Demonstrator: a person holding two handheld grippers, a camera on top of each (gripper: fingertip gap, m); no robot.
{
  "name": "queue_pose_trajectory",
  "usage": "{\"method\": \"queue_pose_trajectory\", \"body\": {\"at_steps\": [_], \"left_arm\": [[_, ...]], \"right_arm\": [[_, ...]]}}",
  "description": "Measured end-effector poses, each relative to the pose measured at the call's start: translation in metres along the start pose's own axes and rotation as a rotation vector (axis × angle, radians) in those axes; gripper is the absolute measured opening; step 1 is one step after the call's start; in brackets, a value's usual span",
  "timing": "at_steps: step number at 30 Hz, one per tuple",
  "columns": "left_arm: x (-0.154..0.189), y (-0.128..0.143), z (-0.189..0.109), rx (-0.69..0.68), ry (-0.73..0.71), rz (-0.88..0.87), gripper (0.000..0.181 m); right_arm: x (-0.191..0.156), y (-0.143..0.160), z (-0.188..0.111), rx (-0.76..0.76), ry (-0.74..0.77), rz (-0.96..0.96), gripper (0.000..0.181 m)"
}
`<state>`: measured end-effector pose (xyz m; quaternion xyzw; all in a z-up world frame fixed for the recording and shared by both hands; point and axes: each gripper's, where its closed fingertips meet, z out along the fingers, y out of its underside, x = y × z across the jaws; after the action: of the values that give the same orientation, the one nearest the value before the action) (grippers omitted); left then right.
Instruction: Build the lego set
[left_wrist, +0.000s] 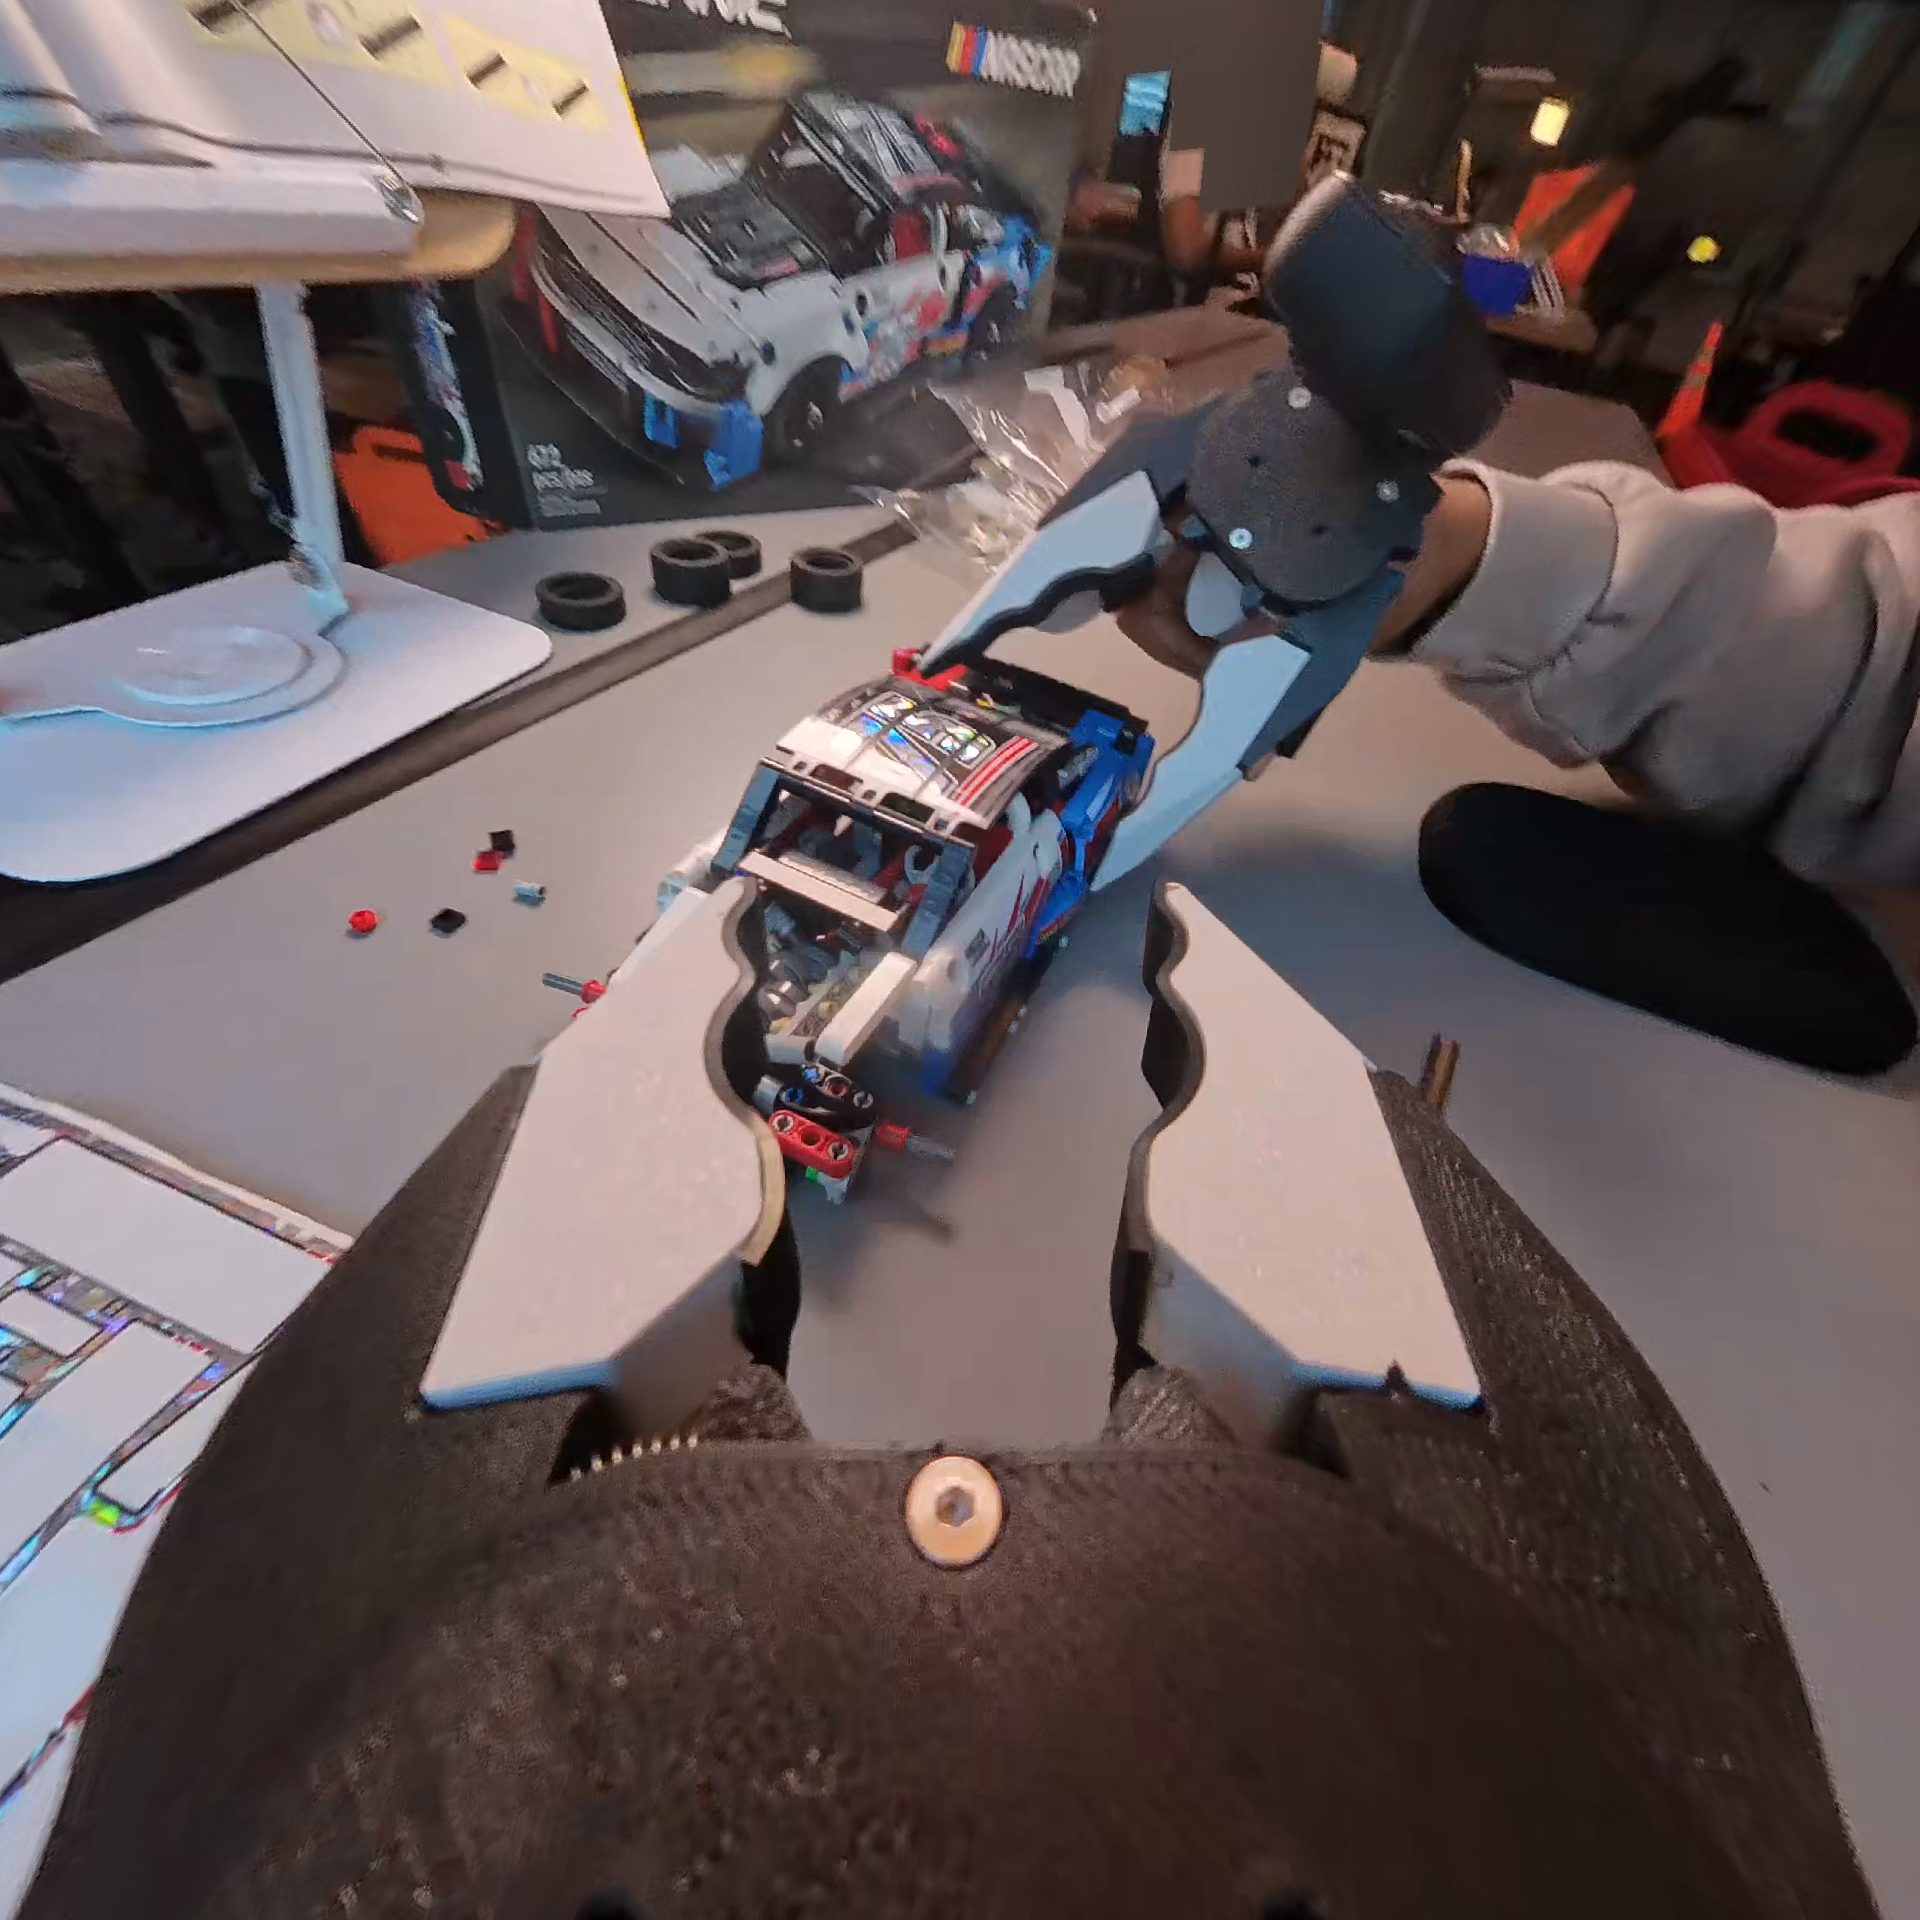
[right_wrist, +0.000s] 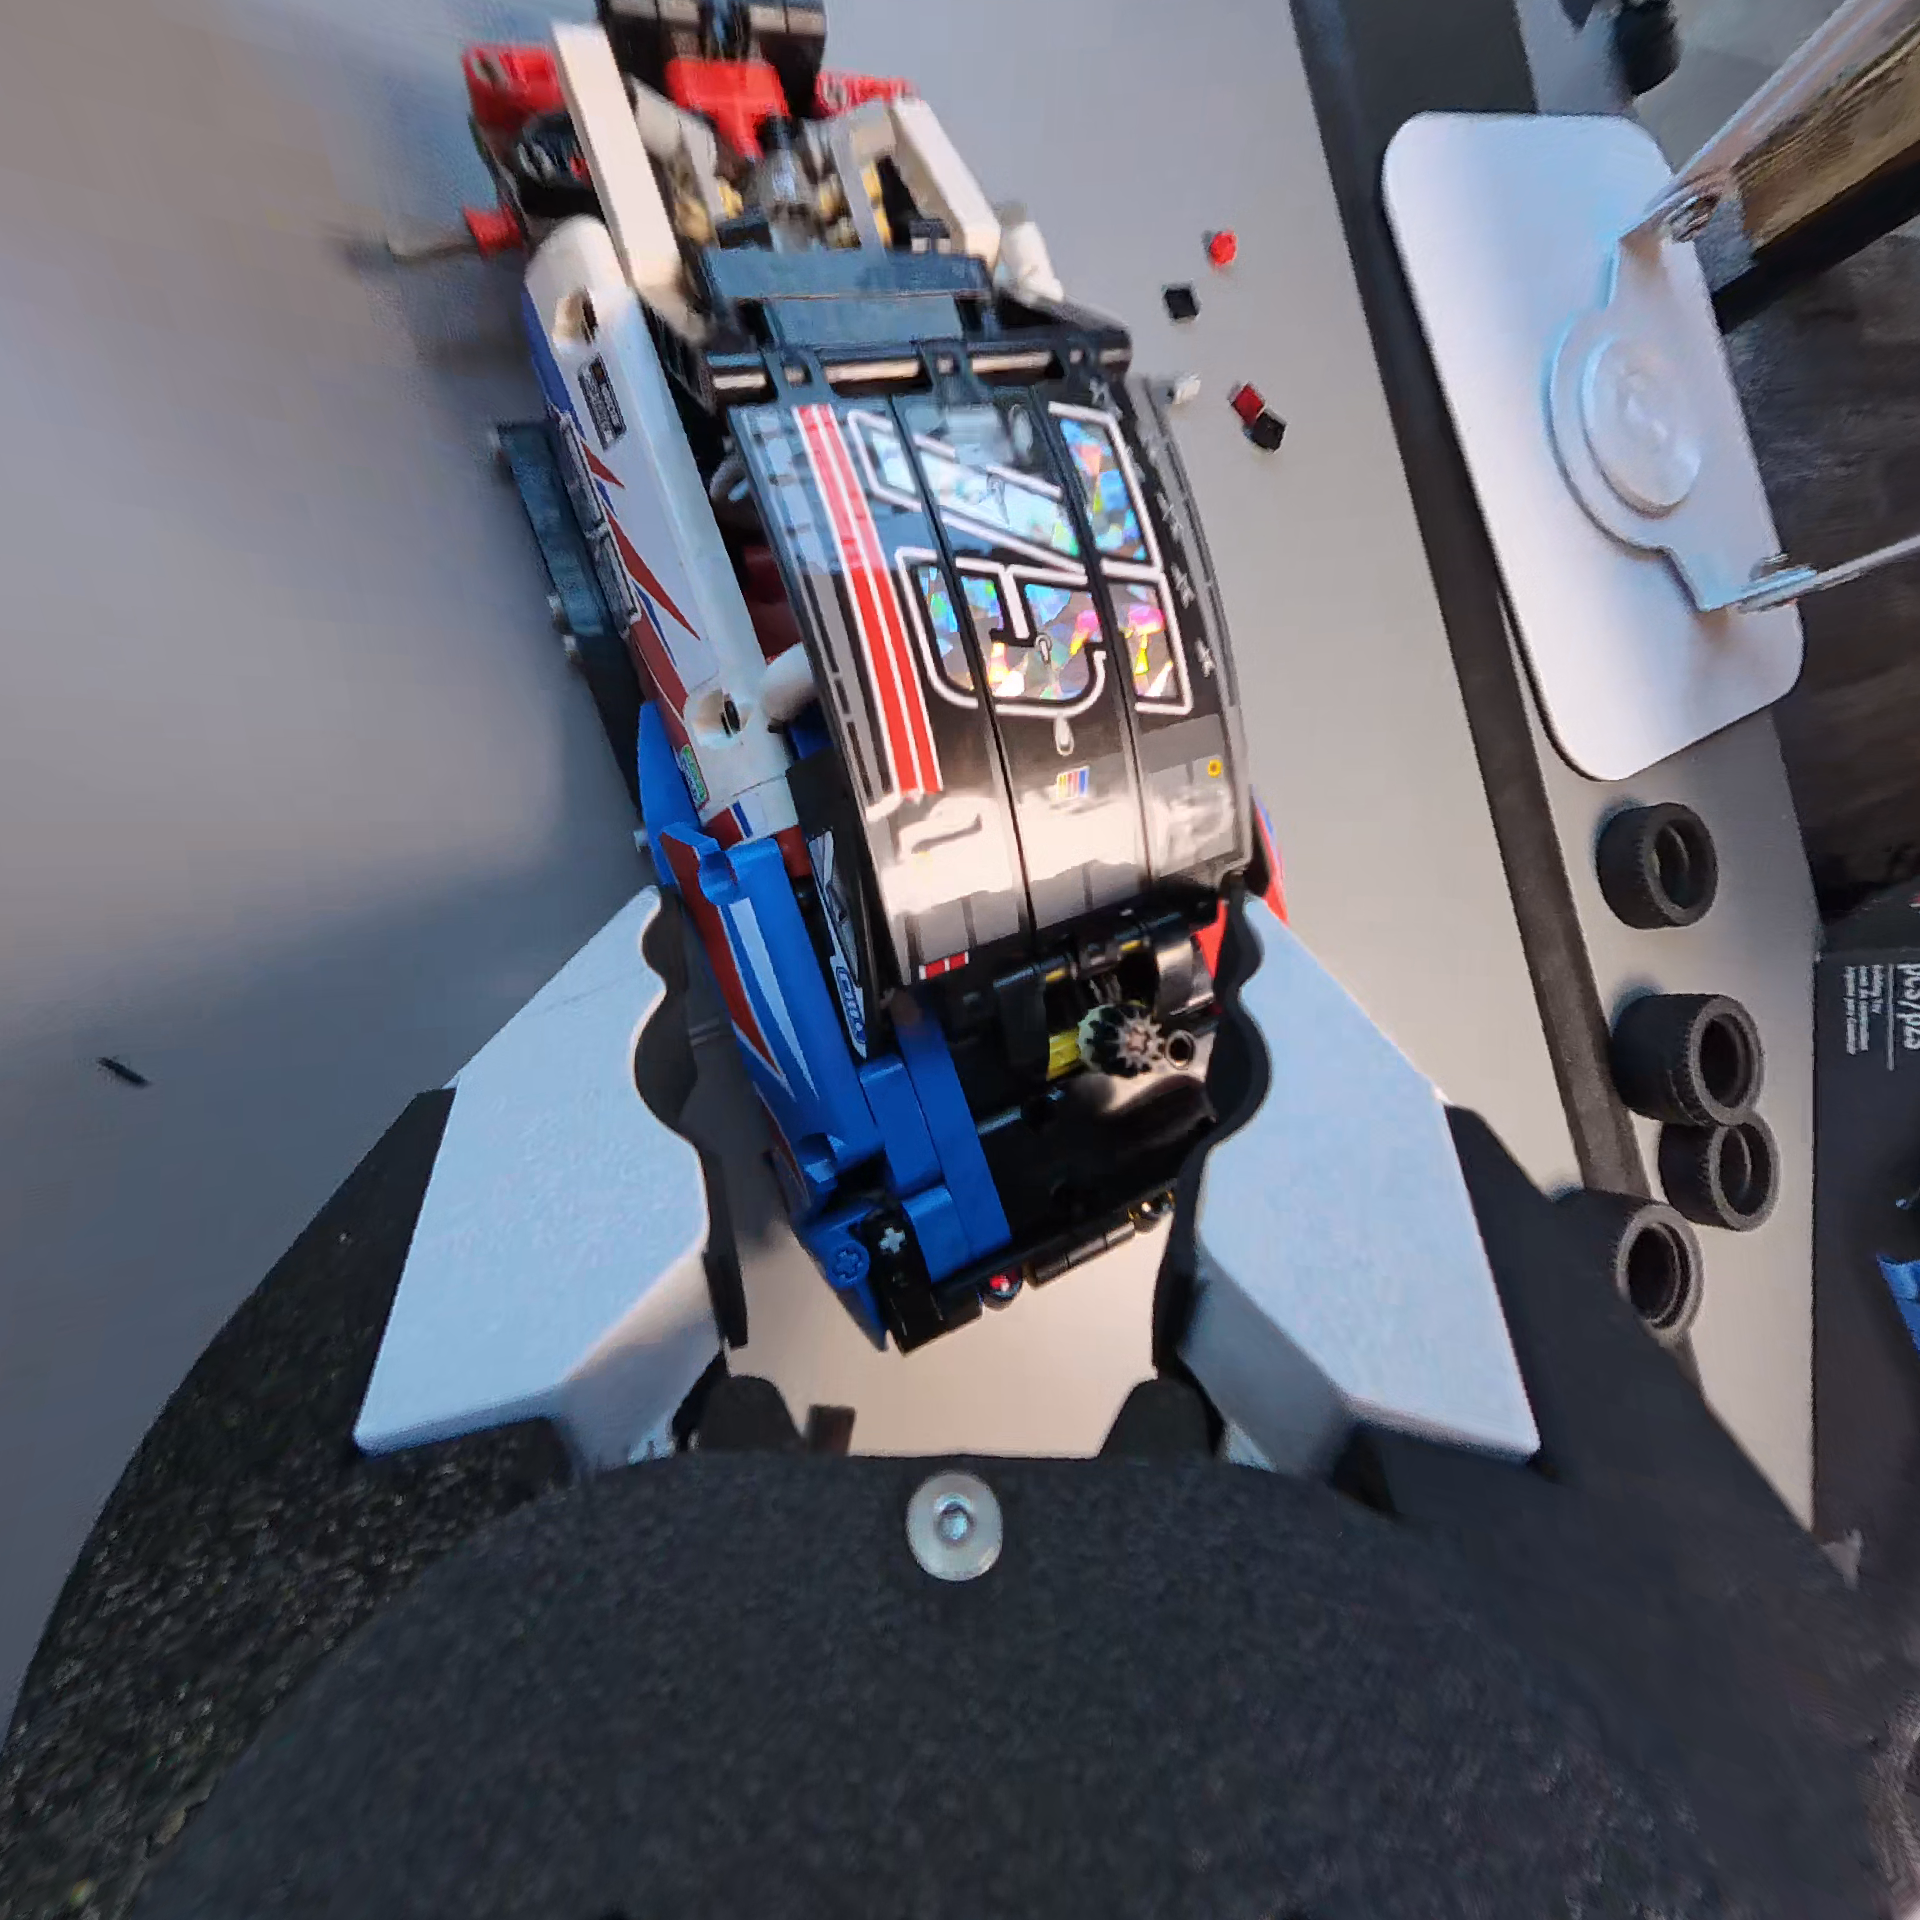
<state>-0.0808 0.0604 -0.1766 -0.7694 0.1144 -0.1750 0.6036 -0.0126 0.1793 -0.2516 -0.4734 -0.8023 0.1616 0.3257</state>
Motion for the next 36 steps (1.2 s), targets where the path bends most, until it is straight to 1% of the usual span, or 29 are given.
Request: {"method": "queue_pose_trajectory", "body": {"at_steps": [3,5,7,8,9,10,11,12,13,15,17,20,22,24,25,26,27,28,30,32,36], "left_arm": [[-0.009,-0.009,-0.019,0.088,-0.147,0.042,0.07],[-0.02,-0.012,-0.033,0.143,-0.255,0.075,0.068],[-0.029,-0.015,-0.044,0.216,-0.316,0.043,0.064],[-0.034,-0.014,-0.048,0.239,-0.34,0.034,0.062],[-0.04,-0.014,-0.052,0.248,-0.369,0.039,0.061],[-0.046,-0.013,-0.055,0.256,-0.4,0.051,0.058],[-0.051,-0.014,-0.059,0.267,-0.427,0.062,0.055],[-0.055,-0.015,-0.064,0.281,-0.447,0.062,0.049],[-0.059,-0.016,-0.068,0.295,-0.459,0.054,0.042],[-0.065,-0.018,-0.078,0.326,-0.484,0.033,0.026],[-0.072,-0.019,-0.087,0.334,-0.518,0.025,0.0],[-0.088,-0.014,-0.097,0.303,-0.586,0.011,0.0],[-0.103,-0.007,-0.105,0.262,-0.659,0.01,0.0],[-0.119,0.009,-0.108,0.143,-0.726,0.022,0.0],[-0.125,0.021,-0.106,0.057,-0.75,0.031,0.008],[-0.13,0.036,-0.101,-0.052,-0.748,0.028,0.026],[-0.134,0.051,-0.097,-0.158,-0.75,0.004,0.053],[-0.136,0.066,-0.093,-0.243,-0.744,-0.032,0.074],[-0.135,0.085,-0.088,-0.334,-0.715,-0.117,0.101],[-0.139,0.095,-0.088,-0.394,-0.727,-0.156,0.111],[-0.145,0.1,-0.083,-0.458,-0.734,-0.241,0.12]], "right_arm": [[-0.001,-0.027,-0.029,0.197,0.029,0.15,0.098],[0.009,-0.044,-0.054,0.35,0.09,0.257,0.094],[0.025,-0.057,-0.079,0.522,0.166,0.38,0.083],[0.033,-0.06,-0.09,0.608,0.203,0.445,0.075],[0.042,-0.061,-0.1,0.694,0.245,0.511,0.063],[0.051,-0.058,-0.111,0.782,0.294,0.577,0.04],[0.058,-0.053,-0.12,0.864,0.335,0.629,0.012],[0.062,-0.047,-0.127,0.928,0.368,0.654,0.0],[0.066,-0.038,-0.13,0.954,0.412,0.665,0.0],[0.077,-0.015,-0.129,0.914,0.515,0.698,0.0],[0.083,-0.004,-0.131,0.909,0.546,0.725,0.0],[0.084,0.002,-0.133,0.916,0.543,0.727,0.0],[0.083,0.004,-0.13,0.904,0.538,0.709,0.001],[0.083,0.006,-0.125,0.893,0.53,0.698,0.001],[0.082,0.007,-0.122,0.888,0.521,0.699,0.002],[0.081,0.007,-0.119,0.885,0.51,0.705,0.002],[0.079,0.006,-0.116,0.883,0.494,0.711,0.002],[0.076,0.004,-0.114,0.882,0.479,0.713,0.002],[0.069,-0.002,-0.111,0.883,0.454,0.689,0.001],[0.062,-0.008,-0.109,0.879,0.446,0.647,0.001],[0.051,-0.016,-0.105,0.867,0.423,0.6,0.001]]}}
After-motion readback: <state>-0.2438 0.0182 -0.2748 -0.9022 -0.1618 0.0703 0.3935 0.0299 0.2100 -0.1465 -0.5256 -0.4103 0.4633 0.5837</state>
